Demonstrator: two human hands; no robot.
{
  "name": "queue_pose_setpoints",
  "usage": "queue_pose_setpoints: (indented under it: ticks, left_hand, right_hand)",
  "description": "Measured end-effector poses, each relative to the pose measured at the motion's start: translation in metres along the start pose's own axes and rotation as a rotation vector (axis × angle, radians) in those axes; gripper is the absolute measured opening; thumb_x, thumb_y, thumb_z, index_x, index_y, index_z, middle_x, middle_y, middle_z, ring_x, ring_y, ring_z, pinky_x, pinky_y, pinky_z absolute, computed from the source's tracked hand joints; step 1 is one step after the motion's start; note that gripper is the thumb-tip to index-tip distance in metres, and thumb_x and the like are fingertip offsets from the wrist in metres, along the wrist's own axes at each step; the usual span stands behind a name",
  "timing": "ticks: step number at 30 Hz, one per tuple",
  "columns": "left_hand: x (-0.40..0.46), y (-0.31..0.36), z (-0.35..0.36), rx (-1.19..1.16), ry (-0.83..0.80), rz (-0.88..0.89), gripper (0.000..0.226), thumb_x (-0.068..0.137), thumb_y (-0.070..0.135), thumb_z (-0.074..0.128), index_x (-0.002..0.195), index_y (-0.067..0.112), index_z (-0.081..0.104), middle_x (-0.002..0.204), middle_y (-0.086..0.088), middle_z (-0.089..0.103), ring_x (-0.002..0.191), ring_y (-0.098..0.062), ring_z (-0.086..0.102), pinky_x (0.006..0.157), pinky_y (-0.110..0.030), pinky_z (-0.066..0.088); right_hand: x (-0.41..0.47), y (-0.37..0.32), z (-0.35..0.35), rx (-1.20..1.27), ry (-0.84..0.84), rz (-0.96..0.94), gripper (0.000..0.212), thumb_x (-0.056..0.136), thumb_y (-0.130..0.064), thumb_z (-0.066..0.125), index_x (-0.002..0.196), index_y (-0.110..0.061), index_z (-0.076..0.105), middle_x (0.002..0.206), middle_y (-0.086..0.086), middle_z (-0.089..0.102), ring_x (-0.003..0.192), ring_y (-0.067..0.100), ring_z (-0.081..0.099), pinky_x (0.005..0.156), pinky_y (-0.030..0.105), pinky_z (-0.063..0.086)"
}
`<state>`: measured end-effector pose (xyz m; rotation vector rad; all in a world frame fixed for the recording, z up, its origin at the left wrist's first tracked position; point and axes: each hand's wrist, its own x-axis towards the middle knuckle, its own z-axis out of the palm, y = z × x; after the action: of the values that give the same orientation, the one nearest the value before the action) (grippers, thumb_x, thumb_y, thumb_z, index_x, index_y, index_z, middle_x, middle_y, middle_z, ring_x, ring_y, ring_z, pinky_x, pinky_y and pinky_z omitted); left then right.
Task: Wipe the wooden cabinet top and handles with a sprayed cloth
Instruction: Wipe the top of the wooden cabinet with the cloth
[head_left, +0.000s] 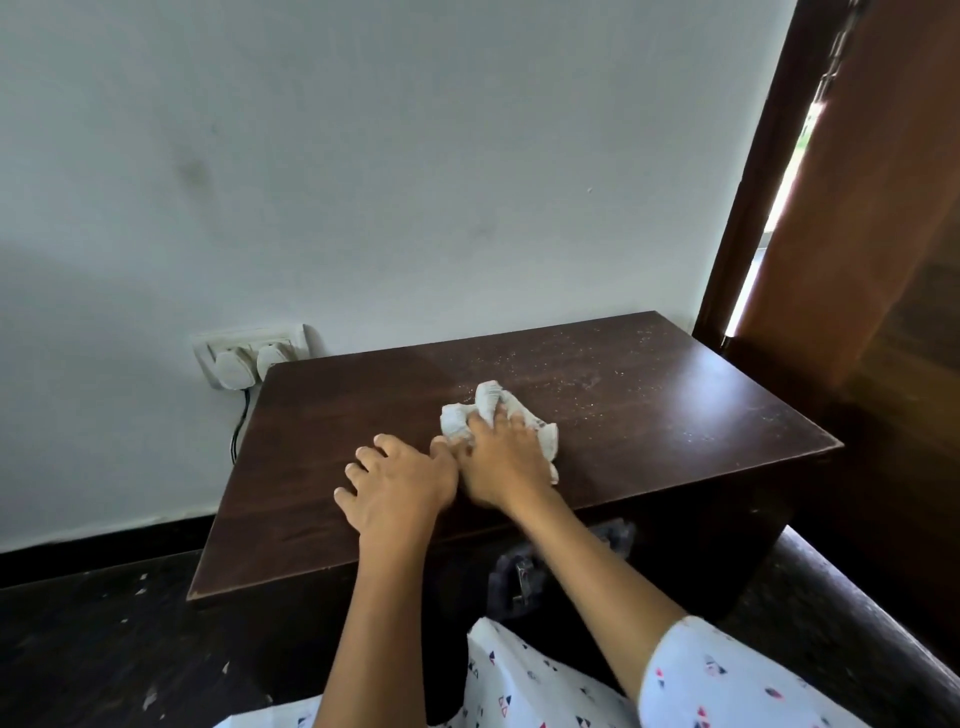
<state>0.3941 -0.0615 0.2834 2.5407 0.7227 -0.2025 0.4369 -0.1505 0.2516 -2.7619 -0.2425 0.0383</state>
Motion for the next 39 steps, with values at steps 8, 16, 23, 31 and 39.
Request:
queue_pose_setpoints:
  ticks: [8,16,23,31,39]
  left_hand:
    - [0.005,-0.007,-0.003,0.002,0.014,-0.018,0.074,0.094,0.052,0.025,0.151,0.007,0.010,0.158,-0.015,0.013,0.146,-0.031,0.012,0.119,-0.048,0.011]
    - [0.004,-0.010,-0.005,-0.024,0.018,-0.032,0.075,0.094,0.053,0.026,0.151,0.007,0.010,0.158,-0.014,0.014,0.146,-0.030,0.012,0.117,-0.048,0.011]
    - [0.011,-0.019,-0.009,-0.009,0.064,-0.040,0.074,0.094,0.052,0.027,0.150,0.005,0.015,0.157,-0.015,0.019,0.145,-0.031,0.016,0.116,-0.049,0.014]
    - [0.009,-0.011,-0.003,0.028,0.113,-0.012,0.071,0.095,0.051,0.027,0.149,0.005,0.019,0.157,-0.014,0.020,0.145,-0.029,0.017,0.117,-0.047,0.016]
    - [0.016,0.003,0.006,0.056,0.187,0.095,0.068,0.096,0.047,0.029,0.148,0.005,0.020,0.157,-0.011,0.022,0.146,-0.027,0.017,0.117,-0.048,0.014]
  right_hand:
    - [-0.028,0.005,0.013,-0.012,-0.012,-0.139,0.056,0.099,-0.039,0.027,0.151,-0.027,0.009,0.160,0.005,-0.003,0.146,0.022,-0.005,0.118,0.037,-0.005]
    - [0.046,-0.016,0.006,-0.097,-0.111,-0.128,0.053,0.100,-0.039,0.023,0.150,-0.028,0.012,0.159,0.009,-0.002,0.146,0.027,-0.002,0.116,0.044,-0.003]
    - [0.008,0.024,-0.003,-0.146,-0.165,-0.185,0.054,0.100,-0.045,0.013,0.151,-0.031,0.001,0.159,0.004,-0.010,0.146,0.022,-0.008,0.117,0.039,-0.007]
    - [0.069,-0.006,-0.001,-0.208,-0.191,-0.170,0.054,0.101,-0.038,0.015,0.151,-0.026,0.000,0.159,0.008,-0.010,0.146,0.027,-0.007,0.116,0.044,-0.007]
    - [0.058,0.029,-0.013,-0.244,-0.231,-0.190,0.055,0.100,-0.044,0.012,0.151,-0.029,-0.003,0.158,0.007,-0.012,0.146,0.026,-0.009,0.116,0.043,-0.006]
